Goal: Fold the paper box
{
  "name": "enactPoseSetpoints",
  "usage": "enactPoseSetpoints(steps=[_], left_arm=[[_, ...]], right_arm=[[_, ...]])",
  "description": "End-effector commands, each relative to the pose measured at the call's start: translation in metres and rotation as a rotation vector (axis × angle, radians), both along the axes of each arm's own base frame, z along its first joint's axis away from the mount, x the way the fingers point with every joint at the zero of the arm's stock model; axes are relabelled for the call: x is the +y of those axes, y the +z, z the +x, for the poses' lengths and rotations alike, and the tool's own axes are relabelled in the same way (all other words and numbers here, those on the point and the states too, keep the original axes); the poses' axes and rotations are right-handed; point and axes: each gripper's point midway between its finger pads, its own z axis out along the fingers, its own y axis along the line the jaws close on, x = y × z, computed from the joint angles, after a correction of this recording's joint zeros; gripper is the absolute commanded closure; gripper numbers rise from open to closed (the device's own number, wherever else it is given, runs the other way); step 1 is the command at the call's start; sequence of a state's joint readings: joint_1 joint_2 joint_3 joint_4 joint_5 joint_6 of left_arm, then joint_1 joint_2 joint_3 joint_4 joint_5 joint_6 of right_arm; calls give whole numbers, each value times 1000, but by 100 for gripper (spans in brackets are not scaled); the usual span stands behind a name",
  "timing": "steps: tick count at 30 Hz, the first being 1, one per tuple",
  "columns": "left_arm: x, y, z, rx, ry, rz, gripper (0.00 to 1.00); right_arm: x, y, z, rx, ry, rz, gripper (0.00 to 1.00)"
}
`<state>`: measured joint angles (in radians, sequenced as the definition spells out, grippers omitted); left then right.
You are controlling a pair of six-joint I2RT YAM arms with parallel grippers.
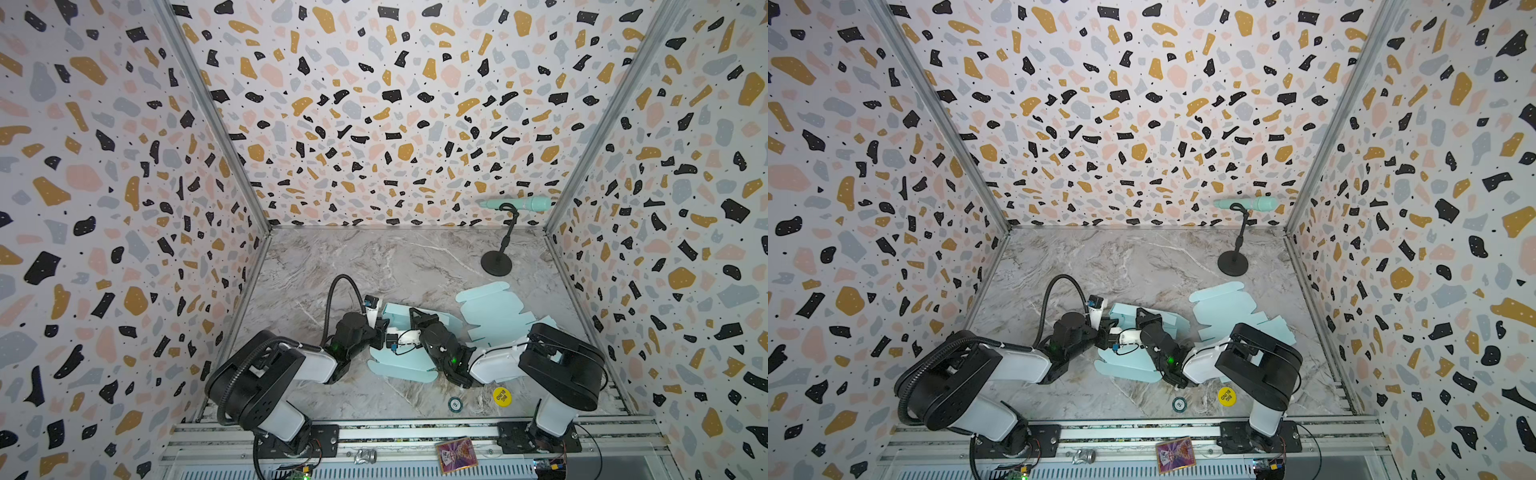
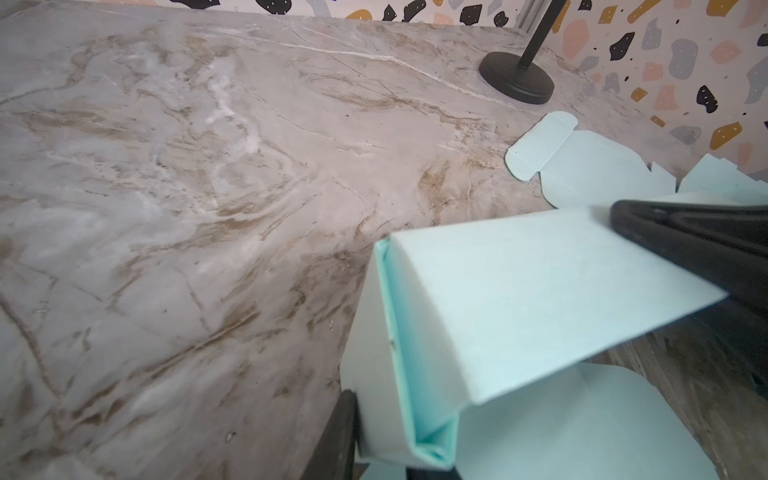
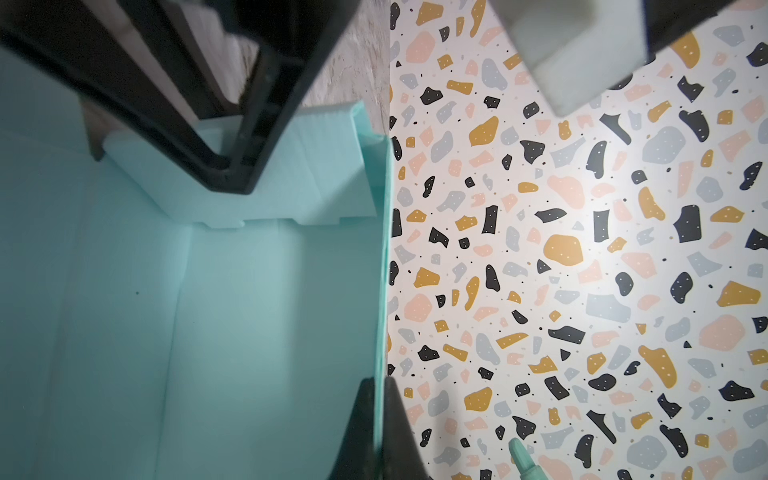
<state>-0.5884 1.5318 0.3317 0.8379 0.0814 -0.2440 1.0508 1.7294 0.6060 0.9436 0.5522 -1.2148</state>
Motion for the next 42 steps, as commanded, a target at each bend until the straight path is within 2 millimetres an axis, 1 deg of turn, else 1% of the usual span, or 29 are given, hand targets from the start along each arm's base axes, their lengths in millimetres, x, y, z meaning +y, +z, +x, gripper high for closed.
enactPoseSetpoints(steps=[1, 4, 8, 12, 13, 15, 20, 21, 23, 24, 28, 30, 32, 34, 36, 40, 42], left_arm=[[-12, 48, 13, -176, -7, -86, 77], [-12, 53, 14, -198, 10, -92, 77], [-13, 56, 14, -215, 17, -93, 81], [-14, 57, 12, -229, 11, -102, 82], [-13, 58, 12, -235, 16, -107, 81], [-11, 56, 13, -237, 26, -109, 76], [-11, 57, 16, -248, 38, -114, 75], [-10, 57, 16, -252, 47, -113, 77], [-8, 56, 17, -253, 54, -110, 86], [-9, 54, 17, -248, 52, -99, 87], [-8, 52, 16, -248, 54, -85, 88], [-7, 50, 15, -248, 60, -74, 91], [-7, 48, 14, -251, 59, -65, 91], [-7, 48, 13, -251, 61, -66, 91], [-6, 46, 11, -250, 62, -67, 91], [-4, 43, 7, -251, 59, -60, 91], [-3, 42, 6, -252, 57, -50, 91]], right_arm=[[7, -39, -23, 107, 86, -99, 100], [10, -40, -28, 118, 92, -96, 100], [12, -42, -34, 142, 97, -86, 100], [17, -43, -43, 171, 111, -64, 99], [18, -42, -44, 177, 114, -57, 99], [20, -42, -48, 201, 122, -47, 98], [21, -47, -50, 215, 123, -52, 98], [21, -47, -51, 215, 124, -52, 98], [21, -46, -50, 215, 122, -48, 98], [21, -45, -50, 212, 121, -48, 98], [21, -45, -51, 214, 122, -46, 98], [23, -45, -53, 218, 121, -36, 98], [28, -43, -59, 234, 130, -11, 97], [35, -41, -68, 265, 138, 23, 94], [42, -33, -77, 330, 132, 99, 88], [47, -8, -94, 541, 123, 295, 66], [47, 6, -104, 618, 133, 362, 52]])
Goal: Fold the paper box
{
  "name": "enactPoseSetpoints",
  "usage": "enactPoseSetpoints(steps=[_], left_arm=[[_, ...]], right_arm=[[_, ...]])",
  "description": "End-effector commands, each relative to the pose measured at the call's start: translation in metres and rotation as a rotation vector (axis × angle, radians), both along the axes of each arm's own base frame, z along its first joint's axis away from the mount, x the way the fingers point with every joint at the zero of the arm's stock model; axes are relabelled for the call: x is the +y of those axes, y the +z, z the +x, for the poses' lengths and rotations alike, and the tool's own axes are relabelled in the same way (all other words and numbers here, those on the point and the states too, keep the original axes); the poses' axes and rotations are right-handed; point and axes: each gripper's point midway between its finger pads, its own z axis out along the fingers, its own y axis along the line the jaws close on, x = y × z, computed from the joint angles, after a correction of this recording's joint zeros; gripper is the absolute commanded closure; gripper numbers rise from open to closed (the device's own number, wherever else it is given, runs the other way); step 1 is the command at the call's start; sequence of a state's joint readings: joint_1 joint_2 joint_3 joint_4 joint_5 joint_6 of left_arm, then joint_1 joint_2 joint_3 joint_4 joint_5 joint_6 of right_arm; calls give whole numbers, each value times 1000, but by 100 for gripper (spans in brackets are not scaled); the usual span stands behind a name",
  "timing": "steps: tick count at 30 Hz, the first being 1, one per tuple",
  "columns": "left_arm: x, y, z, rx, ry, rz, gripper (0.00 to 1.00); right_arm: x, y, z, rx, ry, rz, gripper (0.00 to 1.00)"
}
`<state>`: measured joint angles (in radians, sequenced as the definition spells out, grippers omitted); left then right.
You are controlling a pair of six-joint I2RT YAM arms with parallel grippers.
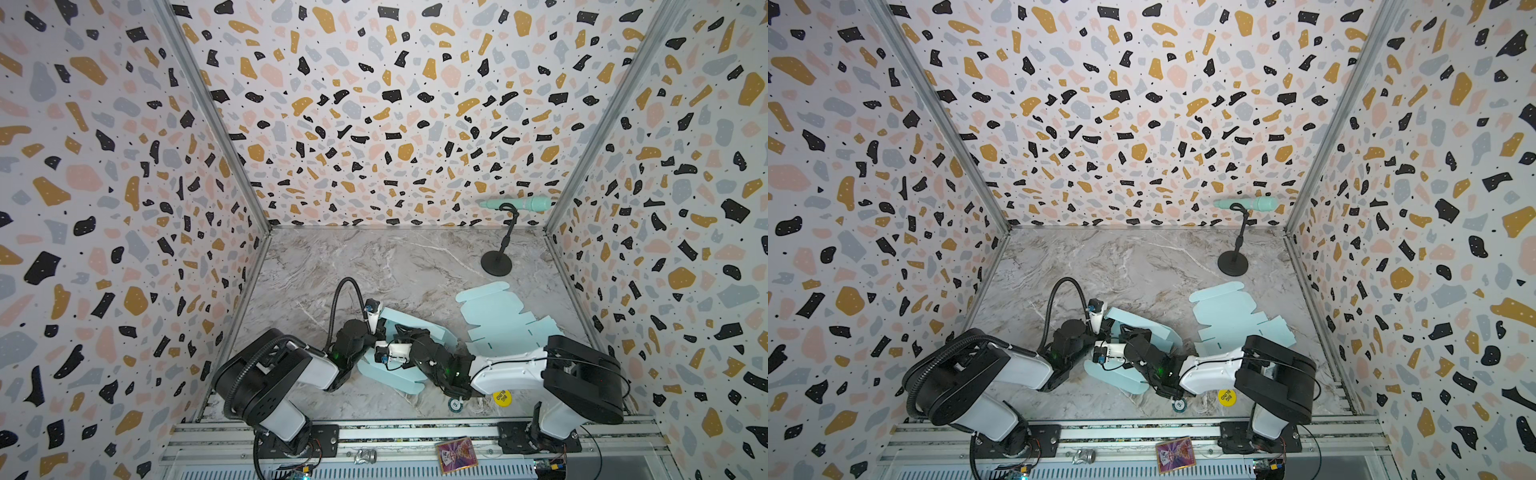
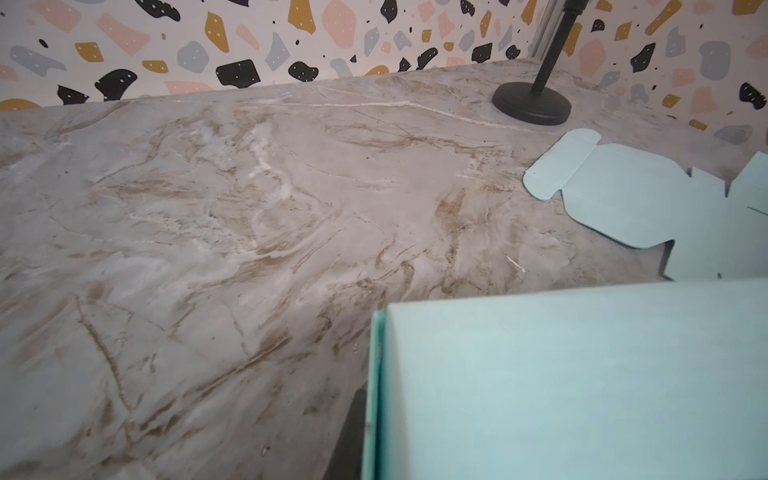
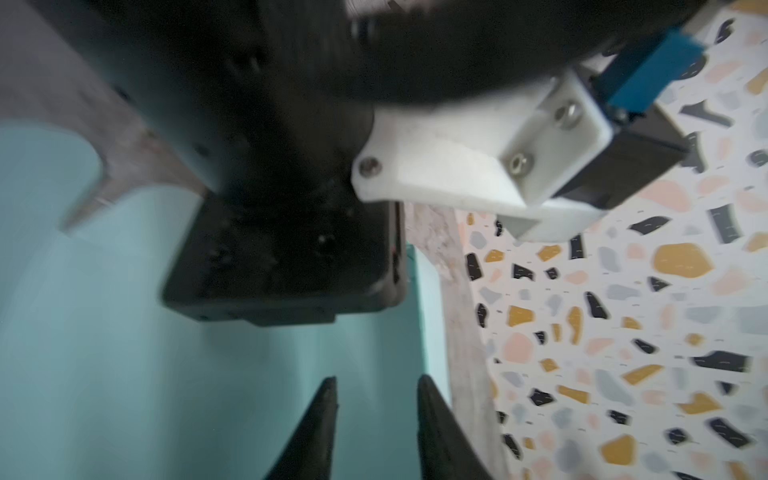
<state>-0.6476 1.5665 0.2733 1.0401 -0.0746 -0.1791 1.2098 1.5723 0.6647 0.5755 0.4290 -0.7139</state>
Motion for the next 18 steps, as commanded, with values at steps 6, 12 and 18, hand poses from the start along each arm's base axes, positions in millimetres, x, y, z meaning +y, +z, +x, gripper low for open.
enactPoseSetpoints(steps=[6, 12, 18], left_arm=[[-6, 31, 1, -102, -9, -61, 91], [-15, 32, -1, -101, -26, -39, 91], [-23, 30, -3, -94, -37, -22, 91]], right_arm=[[-1, 54, -40, 419, 31, 302, 36], [-34, 126, 8, 640, -47, 686, 31], [-40, 114, 70, 848, -200, 709, 37]])
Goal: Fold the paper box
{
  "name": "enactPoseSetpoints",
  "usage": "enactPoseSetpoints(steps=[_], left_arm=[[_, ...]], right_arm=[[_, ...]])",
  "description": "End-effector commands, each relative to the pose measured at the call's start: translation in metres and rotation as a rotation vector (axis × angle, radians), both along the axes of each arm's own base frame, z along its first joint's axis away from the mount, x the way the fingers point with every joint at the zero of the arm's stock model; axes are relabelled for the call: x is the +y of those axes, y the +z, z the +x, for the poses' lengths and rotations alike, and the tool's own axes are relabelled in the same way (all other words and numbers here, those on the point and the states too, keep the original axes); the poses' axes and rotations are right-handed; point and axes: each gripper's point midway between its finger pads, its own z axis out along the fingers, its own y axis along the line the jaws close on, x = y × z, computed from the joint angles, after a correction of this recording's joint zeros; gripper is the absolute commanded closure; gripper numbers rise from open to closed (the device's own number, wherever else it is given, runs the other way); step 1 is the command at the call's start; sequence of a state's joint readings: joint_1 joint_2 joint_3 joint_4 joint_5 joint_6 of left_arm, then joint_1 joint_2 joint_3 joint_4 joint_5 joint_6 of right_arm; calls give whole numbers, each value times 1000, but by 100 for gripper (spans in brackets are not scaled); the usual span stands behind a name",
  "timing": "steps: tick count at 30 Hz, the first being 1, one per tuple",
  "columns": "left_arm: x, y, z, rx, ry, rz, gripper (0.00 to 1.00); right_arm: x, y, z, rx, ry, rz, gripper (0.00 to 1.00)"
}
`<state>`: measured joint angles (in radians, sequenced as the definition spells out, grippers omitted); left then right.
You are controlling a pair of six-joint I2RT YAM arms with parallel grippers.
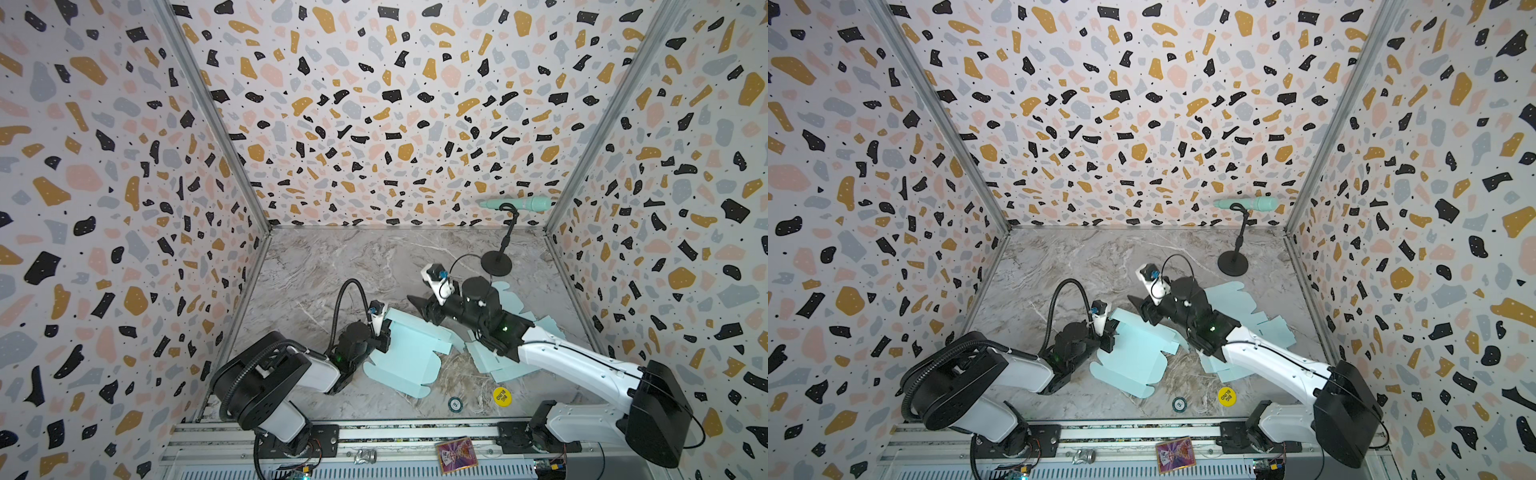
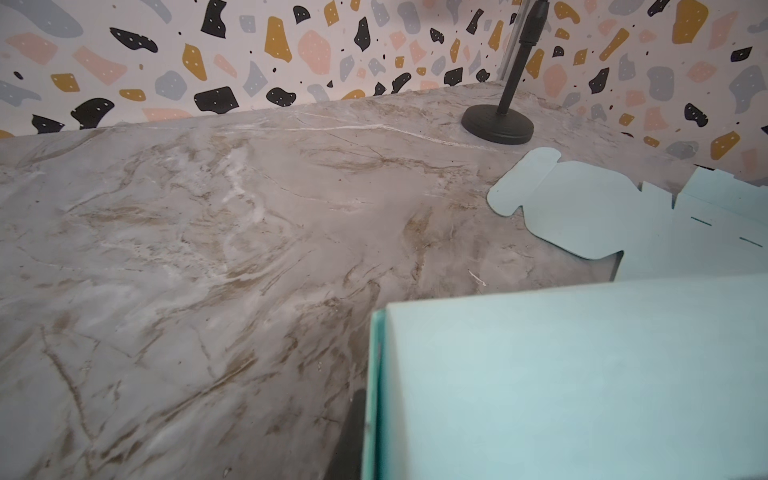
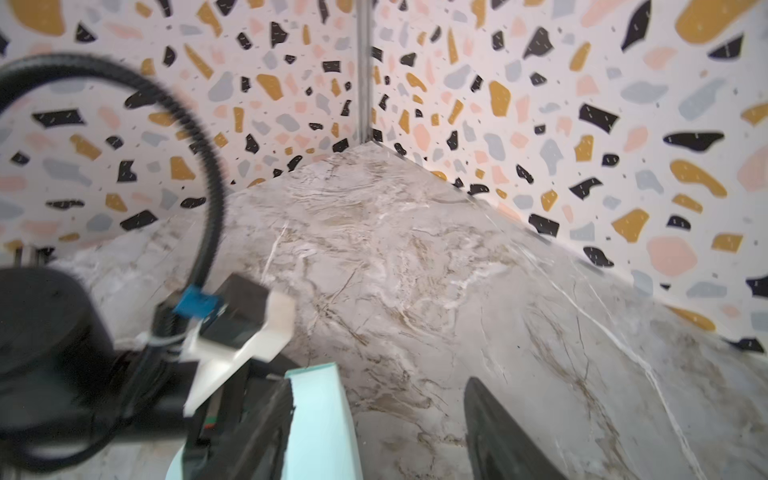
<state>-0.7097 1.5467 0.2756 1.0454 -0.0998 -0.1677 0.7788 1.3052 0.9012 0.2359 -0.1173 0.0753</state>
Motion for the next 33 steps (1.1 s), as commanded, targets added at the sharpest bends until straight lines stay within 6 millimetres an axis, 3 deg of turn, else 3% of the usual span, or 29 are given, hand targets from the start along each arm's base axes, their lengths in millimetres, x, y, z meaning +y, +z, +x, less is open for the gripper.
enactPoseSetpoints(steps=[1, 7, 21, 27, 33], left_arm=[[-8, 19, 7, -59, 2, -15, 91], [-12, 15, 7, -49, 0, 1, 92], [-16, -4, 13, -13, 6, 38, 92], [-13, -22, 12, 17, 20, 45, 89], [-13, -25, 9, 19, 17, 33, 73]], right_arm=[[19, -30, -3, 229, 77, -2, 38], [36, -77, 3, 354, 132, -38, 39], [31, -149, -8, 508, 150, -106, 49], [29, -170, -14, 547, 154, -140, 54], [29, -172, -16, 542, 141, -155, 55]])
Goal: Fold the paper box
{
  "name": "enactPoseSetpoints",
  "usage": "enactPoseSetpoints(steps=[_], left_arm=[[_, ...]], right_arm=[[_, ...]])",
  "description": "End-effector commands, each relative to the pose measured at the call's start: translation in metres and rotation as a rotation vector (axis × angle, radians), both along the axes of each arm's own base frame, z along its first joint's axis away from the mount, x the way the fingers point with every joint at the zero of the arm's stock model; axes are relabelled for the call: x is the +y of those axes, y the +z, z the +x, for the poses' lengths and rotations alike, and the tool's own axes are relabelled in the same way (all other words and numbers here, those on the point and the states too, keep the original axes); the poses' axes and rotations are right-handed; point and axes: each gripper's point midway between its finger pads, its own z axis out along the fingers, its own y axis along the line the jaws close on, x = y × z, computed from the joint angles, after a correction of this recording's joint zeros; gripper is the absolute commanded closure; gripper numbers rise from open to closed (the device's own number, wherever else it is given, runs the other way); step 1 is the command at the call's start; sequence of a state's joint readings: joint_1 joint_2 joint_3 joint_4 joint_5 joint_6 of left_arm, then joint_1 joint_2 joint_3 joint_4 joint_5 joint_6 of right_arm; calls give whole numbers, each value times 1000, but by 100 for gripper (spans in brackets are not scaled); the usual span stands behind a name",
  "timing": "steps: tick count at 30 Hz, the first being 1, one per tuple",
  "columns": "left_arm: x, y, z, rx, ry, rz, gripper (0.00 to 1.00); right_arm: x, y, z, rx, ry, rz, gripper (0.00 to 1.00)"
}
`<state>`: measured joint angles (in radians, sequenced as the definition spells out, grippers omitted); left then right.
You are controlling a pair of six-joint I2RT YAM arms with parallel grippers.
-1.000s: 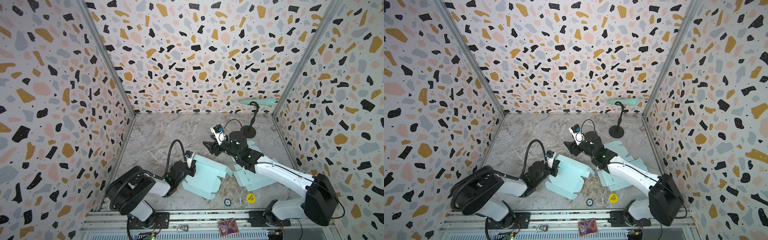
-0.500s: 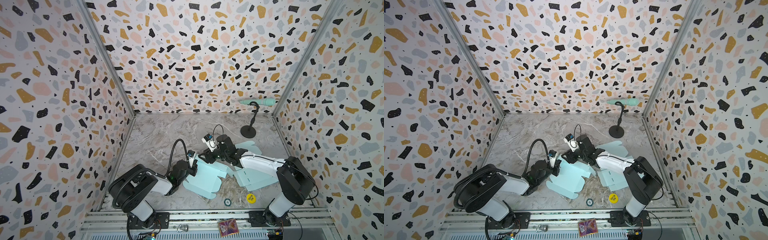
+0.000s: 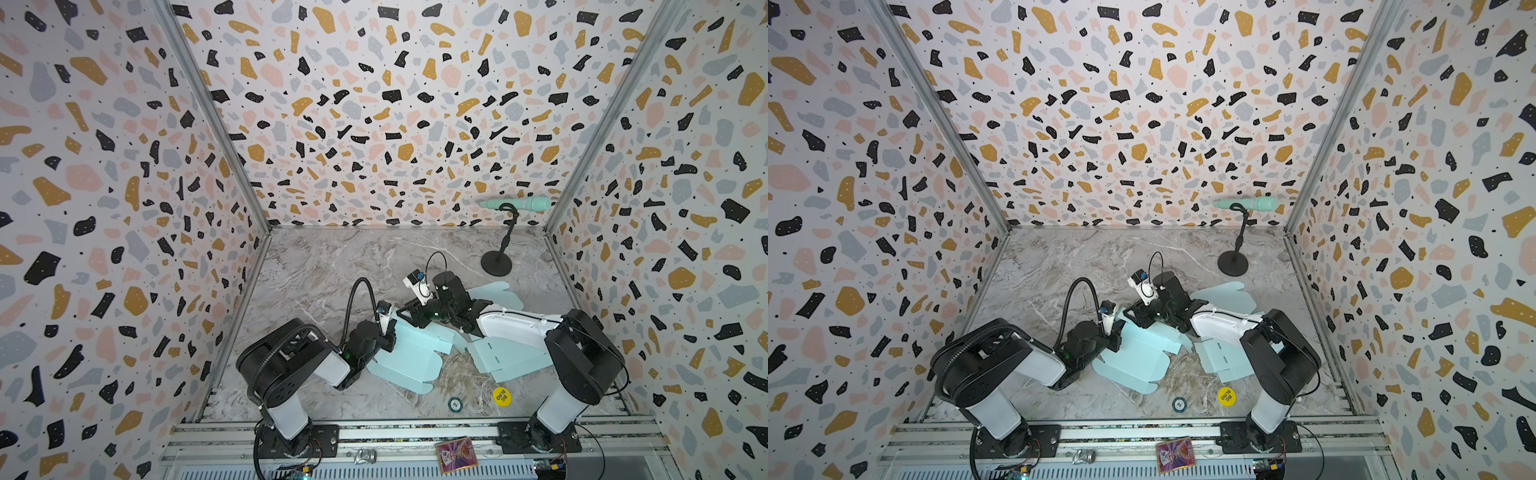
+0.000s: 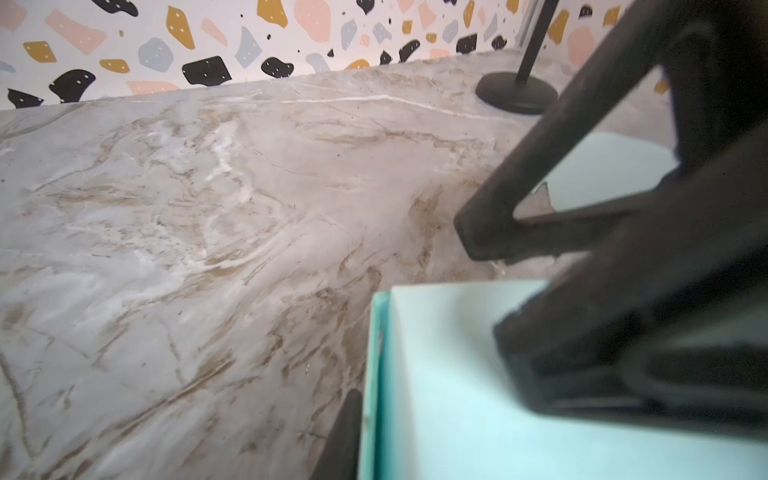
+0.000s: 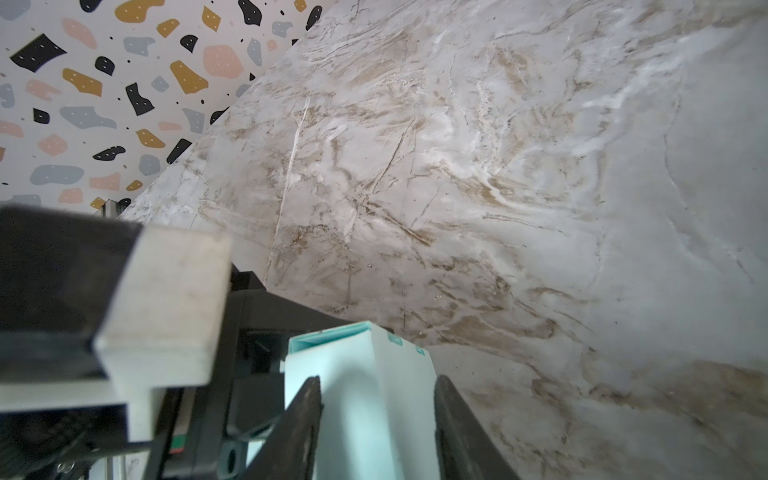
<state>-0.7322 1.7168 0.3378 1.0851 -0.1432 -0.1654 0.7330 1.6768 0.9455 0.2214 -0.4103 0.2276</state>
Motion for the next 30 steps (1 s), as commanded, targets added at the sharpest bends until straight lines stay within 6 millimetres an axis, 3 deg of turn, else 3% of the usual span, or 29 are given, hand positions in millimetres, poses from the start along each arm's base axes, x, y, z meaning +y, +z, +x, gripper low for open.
enactPoseSetpoints(steps=[1, 3, 13, 15, 19, 26, 30], left_arm=[[-3, 7, -1, -23, -2, -24, 71], [-1, 5, -1, -24, 9, -19, 71], [10, -2, 1, -31, 67, 4, 93], [12, -1, 1, -32, 74, 5, 92], [16, 2, -4, -32, 86, -27, 74], [19, 7, -7, -38, 91, -50, 75], [17, 20, -8, -57, 80, -86, 75]], right_arm=[[-10, -35, -15, 82, -2, -100, 56], [-11, -36, -15, 83, -8, -101, 56], [-6, -38, -20, 82, -18, -120, 58], [-4, -38, -23, 81, -16, -123, 58], [-6, -37, -22, 76, -33, -127, 58], [-10, -28, -18, 55, -51, -123, 58], [-10, -26, -17, 52, -57, -125, 58]])
